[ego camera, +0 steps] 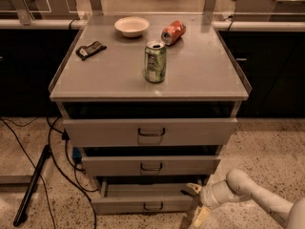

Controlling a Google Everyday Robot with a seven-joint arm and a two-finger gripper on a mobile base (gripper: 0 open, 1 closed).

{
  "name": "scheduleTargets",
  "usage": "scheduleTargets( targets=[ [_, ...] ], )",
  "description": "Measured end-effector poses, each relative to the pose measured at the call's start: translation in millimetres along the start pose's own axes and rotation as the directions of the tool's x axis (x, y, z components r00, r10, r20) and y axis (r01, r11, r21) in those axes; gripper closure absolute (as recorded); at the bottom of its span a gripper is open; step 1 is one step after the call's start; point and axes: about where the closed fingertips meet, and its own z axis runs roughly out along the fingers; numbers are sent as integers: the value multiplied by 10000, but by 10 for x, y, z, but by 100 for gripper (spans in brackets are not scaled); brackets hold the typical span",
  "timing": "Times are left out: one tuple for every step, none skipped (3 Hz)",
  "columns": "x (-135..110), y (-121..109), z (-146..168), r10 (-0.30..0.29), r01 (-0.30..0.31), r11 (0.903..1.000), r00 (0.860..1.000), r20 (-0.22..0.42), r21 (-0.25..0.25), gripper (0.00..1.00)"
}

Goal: Open bottom drawer

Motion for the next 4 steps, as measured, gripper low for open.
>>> scheduleTargets(
  targets=[
    [62,-41,185,-183,184,9998,9992,-348,22,0],
    [140,-68,320,-302,305,9995,9966,-766,27,0],
    [214,-69,401,-394,390,9992,9922,-1181,-61,0],
    [285,-52,435,-469,444,9988,9861,-1594,-191,0]
  ],
)
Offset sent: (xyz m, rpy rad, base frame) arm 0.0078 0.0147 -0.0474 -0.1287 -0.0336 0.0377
